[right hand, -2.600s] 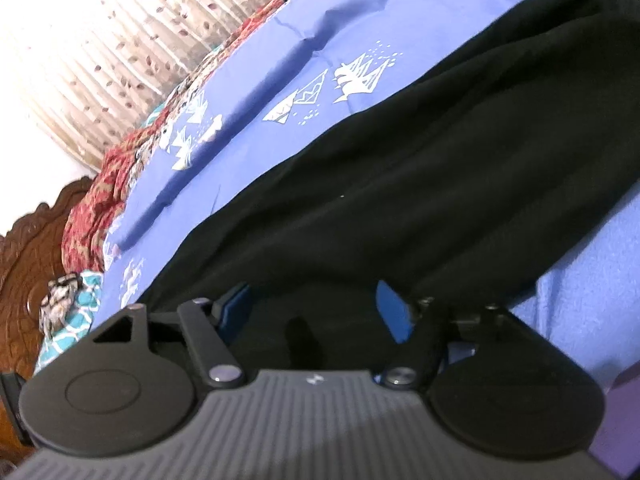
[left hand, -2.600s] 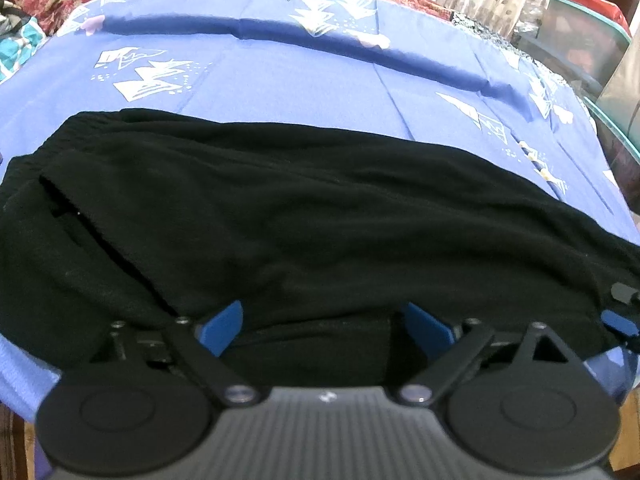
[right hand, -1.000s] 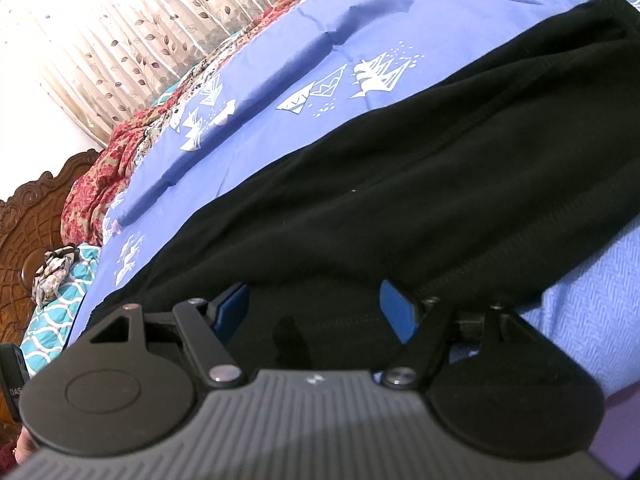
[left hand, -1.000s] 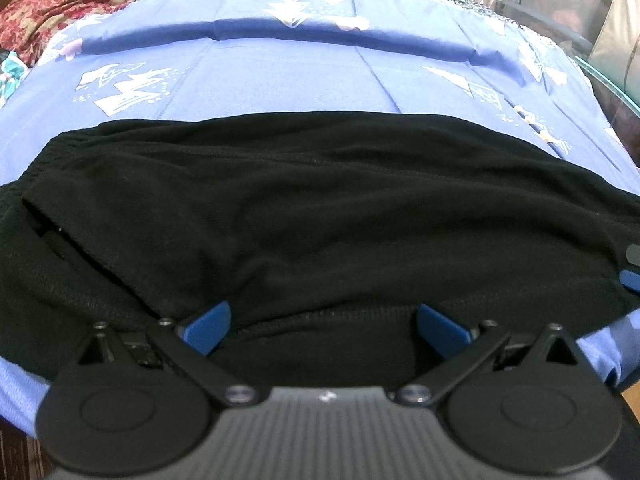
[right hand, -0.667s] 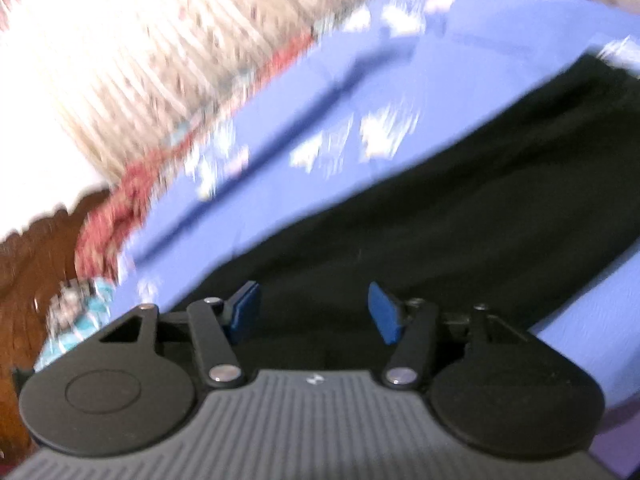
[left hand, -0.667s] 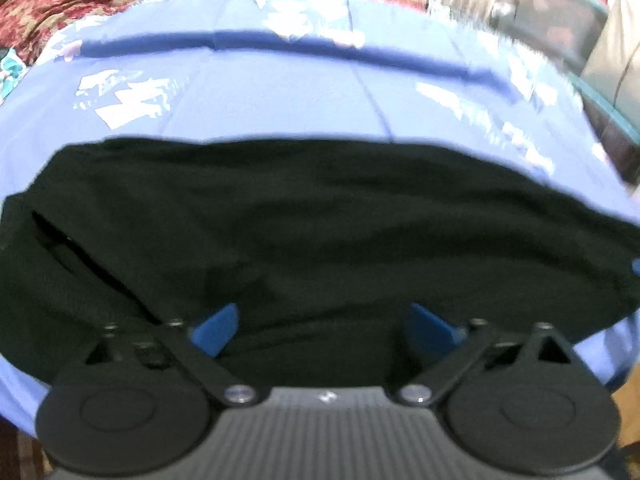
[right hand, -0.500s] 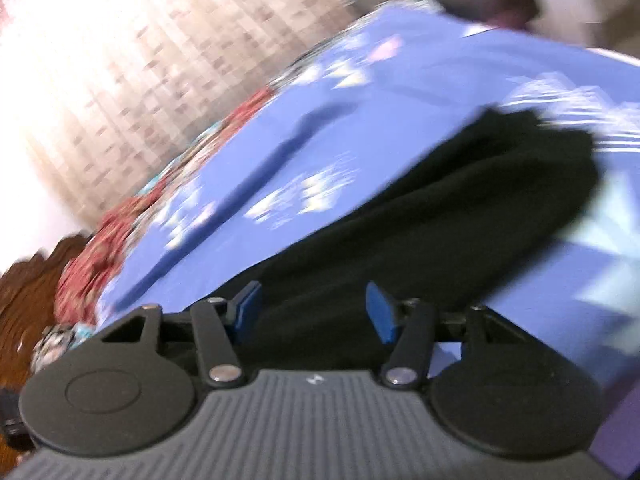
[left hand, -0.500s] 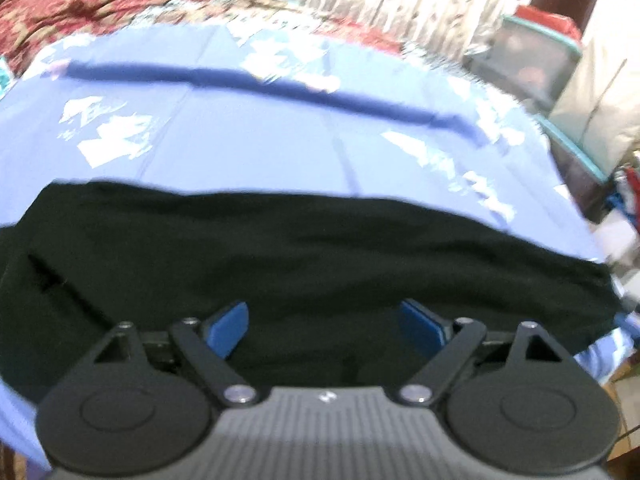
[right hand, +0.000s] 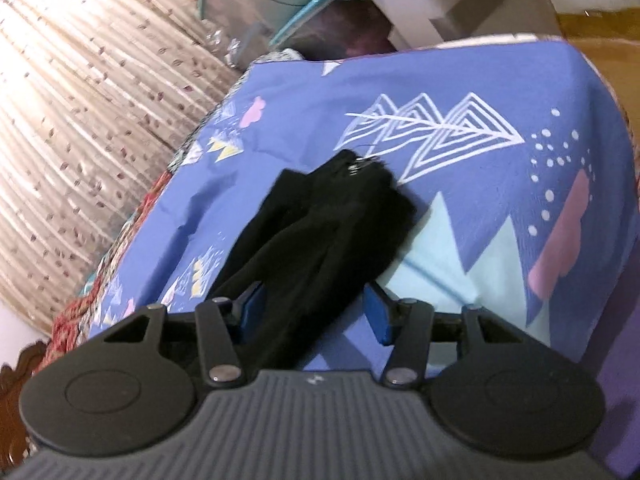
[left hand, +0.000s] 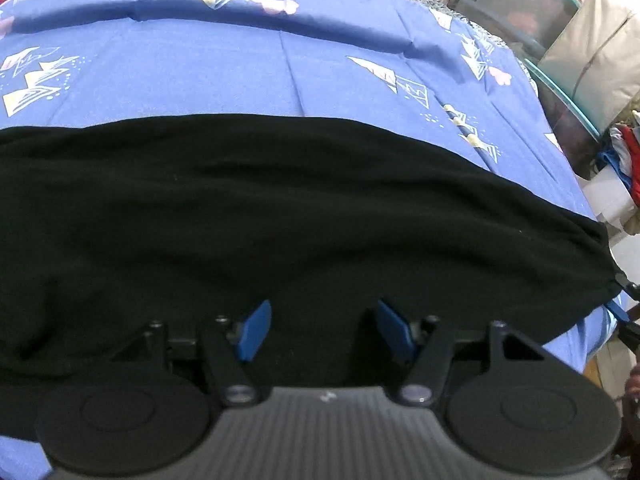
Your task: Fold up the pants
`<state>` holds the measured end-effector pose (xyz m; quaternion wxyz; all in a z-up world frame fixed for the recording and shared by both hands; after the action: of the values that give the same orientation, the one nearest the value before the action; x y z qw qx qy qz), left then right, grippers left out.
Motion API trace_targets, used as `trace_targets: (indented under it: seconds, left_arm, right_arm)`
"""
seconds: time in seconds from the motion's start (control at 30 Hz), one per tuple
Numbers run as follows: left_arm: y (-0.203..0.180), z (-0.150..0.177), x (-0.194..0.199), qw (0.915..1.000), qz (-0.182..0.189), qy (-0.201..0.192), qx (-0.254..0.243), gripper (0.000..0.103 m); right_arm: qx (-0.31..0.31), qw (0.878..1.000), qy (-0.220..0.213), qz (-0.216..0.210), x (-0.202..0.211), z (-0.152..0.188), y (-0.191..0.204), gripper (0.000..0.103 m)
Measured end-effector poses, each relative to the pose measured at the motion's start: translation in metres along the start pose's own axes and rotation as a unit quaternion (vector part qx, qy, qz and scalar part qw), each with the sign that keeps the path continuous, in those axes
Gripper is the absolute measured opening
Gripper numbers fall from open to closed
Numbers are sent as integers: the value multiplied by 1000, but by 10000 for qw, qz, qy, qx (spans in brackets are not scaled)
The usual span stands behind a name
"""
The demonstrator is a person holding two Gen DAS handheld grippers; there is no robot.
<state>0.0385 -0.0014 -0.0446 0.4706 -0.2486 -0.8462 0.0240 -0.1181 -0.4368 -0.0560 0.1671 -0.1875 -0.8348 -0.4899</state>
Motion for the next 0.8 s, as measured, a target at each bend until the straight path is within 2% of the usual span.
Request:
trace_targets:
  seconds: [0.23, 0.3, 0.33, 0.37, 0.43, 0.57, 0.67, 0.8]
  left_arm:
    - [-5, -3, -3, 9999, -151, 51, -2, 56]
    - [-6, -2, -3, 9998, -173, 46, -8, 56]
    - [-6, -1, -2, 9999, -167, 40, -4, 56]
    - [-5, -1, -2, 9999, -147, 32, 8, 56]
    - [-3, 1, 0, 9999, -126, 12, 50, 52]
    - [4, 1, 6, 9998, -35, -22, 204, 50]
    - [5, -1, 9, 9996, 36, -80, 265, 49]
    - [6, 0, 21, 9991, 168, -253, 307, 49]
  right_arm:
    - [-656, 9973, -130, -298, -23, -22, -19, 54]
    - [-565, 9981, -133, -229, -24, -24, -13, 51]
    - [-456, 9987, -103, -179, -25, -24, -8, 37]
    - [-375, 9992, -45, -141, -28, -26, -5, 16]
    - [-260, 9996, 1, -113, -28, -26, 1, 12]
    - [193, 9995, -160, -207, -16, -24, 28, 10]
    - [774, 9963, -164, -332, -10, -14, 61, 10]
    - [1953, 9794, -30, -508, -9, 17, 115, 10]
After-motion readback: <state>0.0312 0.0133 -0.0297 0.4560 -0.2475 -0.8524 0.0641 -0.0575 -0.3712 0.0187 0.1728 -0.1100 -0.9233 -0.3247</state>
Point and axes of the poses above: each gripper's, at about its wrist camera, not at the fingertips, and x roughly against the way its jaws point, y to its left, z to its underside, the point moved 3 cm from there along -x, roughly the way its jaws point, and after that the axes turned 6 degrees about -x, right-handed, at the moved point
